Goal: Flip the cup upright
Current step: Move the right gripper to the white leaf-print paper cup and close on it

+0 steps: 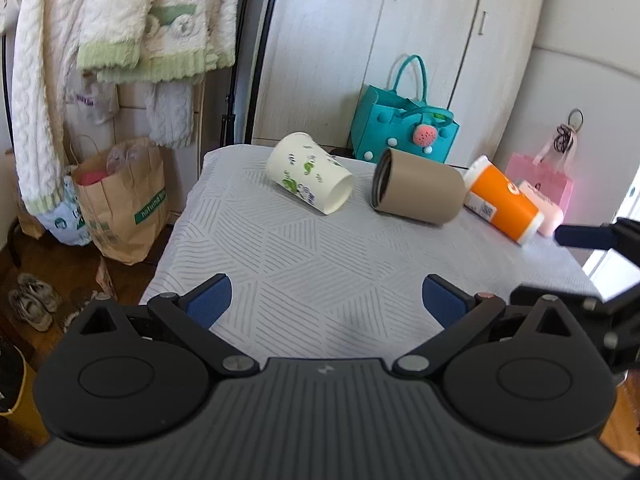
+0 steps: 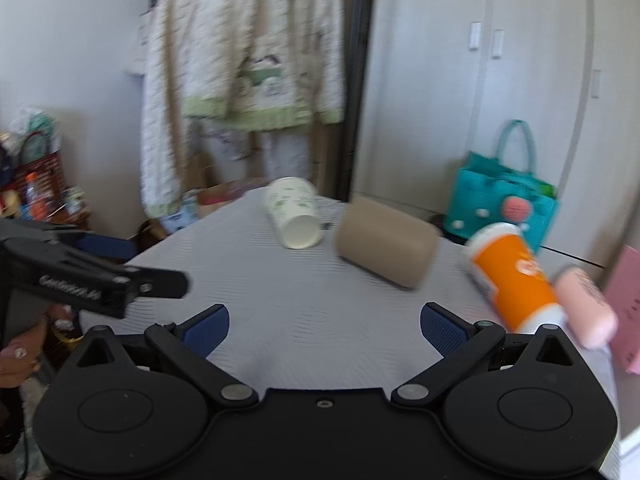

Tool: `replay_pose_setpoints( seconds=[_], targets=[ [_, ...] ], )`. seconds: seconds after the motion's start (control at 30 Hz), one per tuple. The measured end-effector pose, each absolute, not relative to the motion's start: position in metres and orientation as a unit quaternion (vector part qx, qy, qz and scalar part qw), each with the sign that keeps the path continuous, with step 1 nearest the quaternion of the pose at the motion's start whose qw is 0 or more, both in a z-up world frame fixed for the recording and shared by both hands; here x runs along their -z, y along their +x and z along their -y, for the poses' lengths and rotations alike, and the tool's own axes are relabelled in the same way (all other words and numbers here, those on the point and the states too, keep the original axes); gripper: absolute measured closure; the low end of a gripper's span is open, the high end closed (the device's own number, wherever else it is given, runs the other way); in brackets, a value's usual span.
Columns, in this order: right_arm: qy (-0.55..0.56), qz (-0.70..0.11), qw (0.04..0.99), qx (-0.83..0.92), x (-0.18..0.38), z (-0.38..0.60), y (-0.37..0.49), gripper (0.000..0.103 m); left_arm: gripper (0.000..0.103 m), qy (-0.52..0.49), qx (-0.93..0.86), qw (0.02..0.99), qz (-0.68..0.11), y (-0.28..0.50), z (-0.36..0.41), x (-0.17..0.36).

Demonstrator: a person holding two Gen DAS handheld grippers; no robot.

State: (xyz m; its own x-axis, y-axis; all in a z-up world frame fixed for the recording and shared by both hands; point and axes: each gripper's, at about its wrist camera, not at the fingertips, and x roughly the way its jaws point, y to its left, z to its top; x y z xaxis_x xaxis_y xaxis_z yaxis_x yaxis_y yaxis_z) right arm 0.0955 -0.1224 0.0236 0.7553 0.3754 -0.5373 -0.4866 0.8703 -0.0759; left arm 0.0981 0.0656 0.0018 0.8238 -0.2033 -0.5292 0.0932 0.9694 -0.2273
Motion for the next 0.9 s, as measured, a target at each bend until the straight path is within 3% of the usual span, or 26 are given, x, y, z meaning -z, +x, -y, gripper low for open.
replay_pose_setpoints(
  seconds=[0.8,0.9],
  targets=[
    [-0.232,-0.230,0.887,-0.325,-0.017,0.034,0.206,0.004,0.000,-0.172,0.089,0.951,-0.239,0.171,-0.123,0.010],
    [-0.259,-0.229,0.881,-0.324,-0.010,0.025,0.217,0.008,0.000,-0.173,0.087,0.952,-0.236,0.172,-0.125,0.012]
  ],
)
